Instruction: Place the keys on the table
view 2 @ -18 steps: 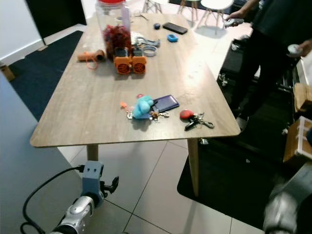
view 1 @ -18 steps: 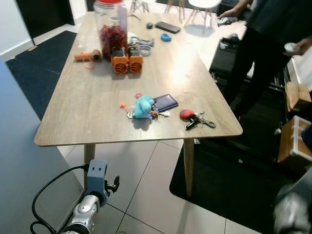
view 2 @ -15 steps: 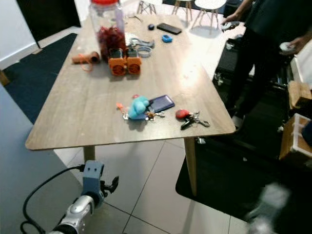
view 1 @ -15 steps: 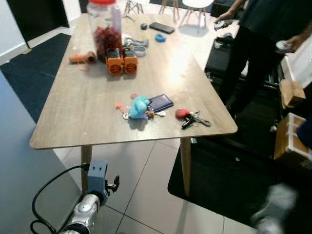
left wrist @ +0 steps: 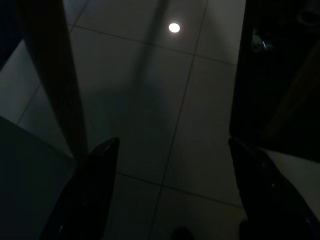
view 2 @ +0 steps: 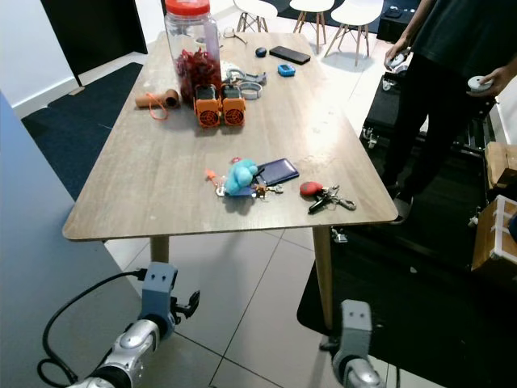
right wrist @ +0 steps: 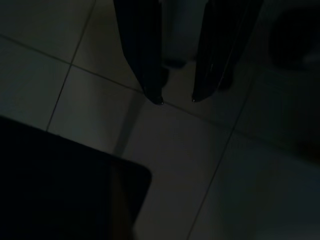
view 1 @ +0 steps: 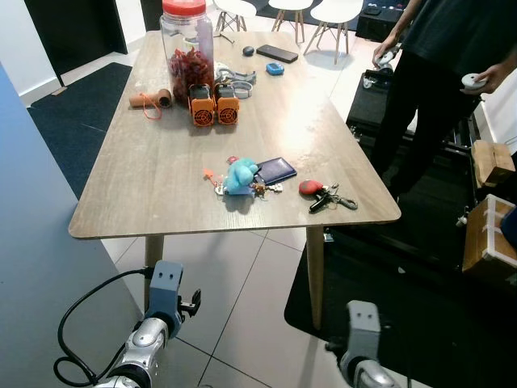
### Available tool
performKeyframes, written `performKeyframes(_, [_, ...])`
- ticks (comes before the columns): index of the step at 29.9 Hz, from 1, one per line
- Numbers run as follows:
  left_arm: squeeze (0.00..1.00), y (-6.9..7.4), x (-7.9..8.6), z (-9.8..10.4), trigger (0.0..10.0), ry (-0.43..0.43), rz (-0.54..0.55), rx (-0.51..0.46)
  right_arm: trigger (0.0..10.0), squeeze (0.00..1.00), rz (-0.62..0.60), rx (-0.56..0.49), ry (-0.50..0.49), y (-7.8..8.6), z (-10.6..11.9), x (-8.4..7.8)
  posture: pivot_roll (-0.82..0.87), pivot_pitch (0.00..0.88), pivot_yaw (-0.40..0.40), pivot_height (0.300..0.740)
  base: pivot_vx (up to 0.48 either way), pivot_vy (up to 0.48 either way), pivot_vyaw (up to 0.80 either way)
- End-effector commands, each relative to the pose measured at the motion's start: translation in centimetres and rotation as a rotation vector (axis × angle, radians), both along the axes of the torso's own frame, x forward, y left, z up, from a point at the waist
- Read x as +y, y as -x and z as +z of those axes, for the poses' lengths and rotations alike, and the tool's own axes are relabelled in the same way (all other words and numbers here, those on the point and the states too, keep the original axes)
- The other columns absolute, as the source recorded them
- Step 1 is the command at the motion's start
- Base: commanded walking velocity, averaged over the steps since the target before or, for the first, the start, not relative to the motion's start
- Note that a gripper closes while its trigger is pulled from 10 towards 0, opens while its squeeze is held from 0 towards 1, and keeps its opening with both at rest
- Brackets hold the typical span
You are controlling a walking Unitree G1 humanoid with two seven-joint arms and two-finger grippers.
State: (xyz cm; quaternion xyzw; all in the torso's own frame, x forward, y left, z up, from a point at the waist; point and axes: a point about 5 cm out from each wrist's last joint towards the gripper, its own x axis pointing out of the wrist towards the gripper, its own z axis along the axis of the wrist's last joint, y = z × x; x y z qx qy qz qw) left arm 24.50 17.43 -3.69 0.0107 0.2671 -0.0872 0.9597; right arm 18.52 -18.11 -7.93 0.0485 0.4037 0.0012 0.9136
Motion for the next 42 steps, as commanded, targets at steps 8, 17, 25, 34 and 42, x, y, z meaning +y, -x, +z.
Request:
performKeyframes(8, [0.00, 0.5, 0.5, -0.5, 10.0, -0.037, 0.028, 0.029, 10.0, 0.00, 0.039, -0.002, 0.020, -0.1, 0.1, -0.1, 0.05, 0.022, -0.016, 0.740, 0.000, 0.000, 0.80])
performKeyframes(17, [0.00, 1.0, 0.7, -0.8, 10.0, -0.035, 0.036, 0.044, 10.0, 0.00, 0.048, 0.006, 0.036, 0.2, -0.1, -0.2, 0.04, 0.031, -0.017, 0.740, 0.000, 0.000, 0.80])
performKeyframes(25, [0.00, 1.0, 1.0, -0.8, 10.0, -0.058, 0.054, 0.043, 10.0, 0.00, 0.057, 0.005, 0.038, 0.1, 0.0, -0.2, 0.05, 0.031, -0.020, 0.740, 0.000, 0.000, 0.80])
performKeyframes(34, [0.00, 1.1, 1.2, -1.0, 10.0, -0.097, 0.053, 0.076, 10.0, 0.00, 0.067, 0.002, 0.048, -0.2, 0.1, -0.1, 0.05, 0.029, -0.021, 0.740, 0.000, 0.000, 0.80])
performKeyframes(42, [0.00, 1.3, 1.1, -1.2, 10.0, -0.099, 0.048, 0.090, 10.0, 0.00, 0.039, 0.011, 0.073, 0.2, -0.1, -0.6, 0.05, 0.028, -0.018, 0.740, 0.000, 0.000, 0.80])
